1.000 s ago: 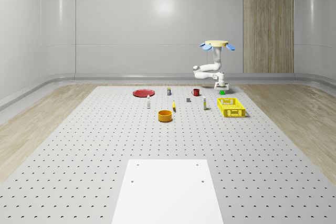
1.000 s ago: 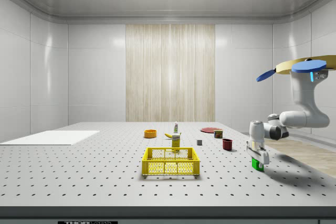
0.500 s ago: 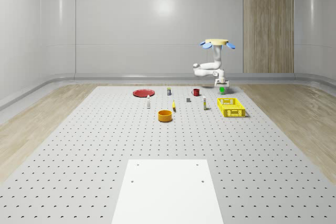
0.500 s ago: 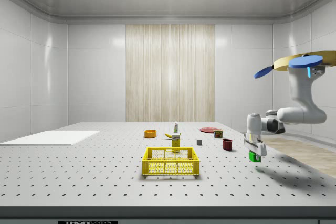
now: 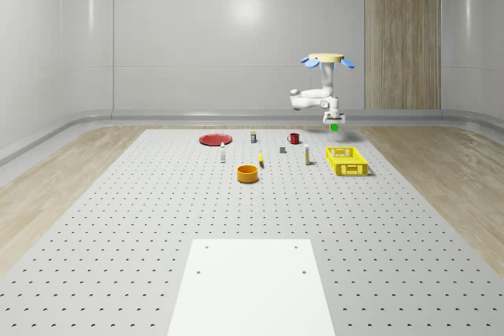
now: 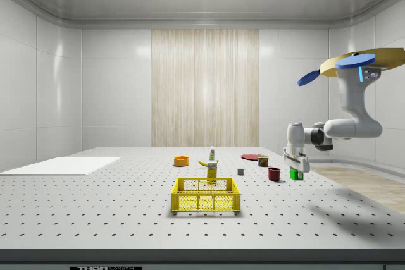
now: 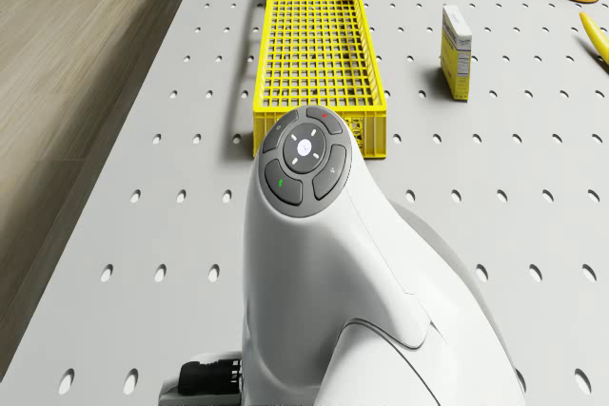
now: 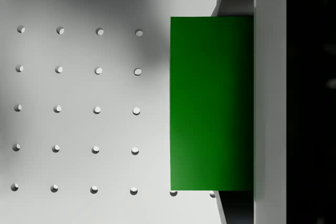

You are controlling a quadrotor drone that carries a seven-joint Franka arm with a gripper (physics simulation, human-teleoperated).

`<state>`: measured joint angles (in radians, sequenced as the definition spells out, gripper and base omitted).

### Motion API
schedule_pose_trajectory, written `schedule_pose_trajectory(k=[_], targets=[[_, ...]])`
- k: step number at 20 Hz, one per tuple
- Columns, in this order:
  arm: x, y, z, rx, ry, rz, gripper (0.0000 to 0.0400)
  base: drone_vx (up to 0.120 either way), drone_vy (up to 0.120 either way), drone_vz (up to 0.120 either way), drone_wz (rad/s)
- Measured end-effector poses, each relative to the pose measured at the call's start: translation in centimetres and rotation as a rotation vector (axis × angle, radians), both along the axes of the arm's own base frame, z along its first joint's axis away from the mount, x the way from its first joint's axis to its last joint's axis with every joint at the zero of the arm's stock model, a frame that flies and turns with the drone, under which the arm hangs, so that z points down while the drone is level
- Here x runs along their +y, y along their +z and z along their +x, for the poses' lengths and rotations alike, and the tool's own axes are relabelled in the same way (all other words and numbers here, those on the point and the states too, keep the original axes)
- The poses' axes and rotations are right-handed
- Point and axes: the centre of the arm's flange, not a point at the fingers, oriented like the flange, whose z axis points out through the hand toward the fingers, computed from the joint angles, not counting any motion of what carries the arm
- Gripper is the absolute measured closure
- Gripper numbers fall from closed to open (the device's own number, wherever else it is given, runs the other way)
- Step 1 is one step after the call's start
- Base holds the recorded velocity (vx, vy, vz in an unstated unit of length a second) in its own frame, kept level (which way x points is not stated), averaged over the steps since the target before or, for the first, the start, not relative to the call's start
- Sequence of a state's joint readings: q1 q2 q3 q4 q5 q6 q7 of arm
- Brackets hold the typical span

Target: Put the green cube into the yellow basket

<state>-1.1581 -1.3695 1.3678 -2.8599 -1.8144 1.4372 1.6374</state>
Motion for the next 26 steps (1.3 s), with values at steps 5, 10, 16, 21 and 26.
schedule_pose_trajectory(k=[5, 10, 16, 21, 26], targets=[[0.0, -0.15, 0.0, 0.0, 0.009, 0.0, 0.015, 0.12, 0.0, 0.08, 0.0], [0.0, -0.19, 0.0, 0.0, 0.011, 0.0, 0.015, 0.12, -0.024, 0.0, 0.0], [0.01, -0.21, 0.0, 0.0, 0.01, 0.0, 0.015, 0.12, -0.013, 0.0, 0.0], [0.01, -0.21, 0.0, 0.0, 0.009, 0.0, 0.015, 0.12, -0.048, 0.0, 0.0], [0.01, -0.21, 0.0, 0.0, 0.009, 0.0, 0.015, 0.12, 0.0, 0.0, 0.0]])
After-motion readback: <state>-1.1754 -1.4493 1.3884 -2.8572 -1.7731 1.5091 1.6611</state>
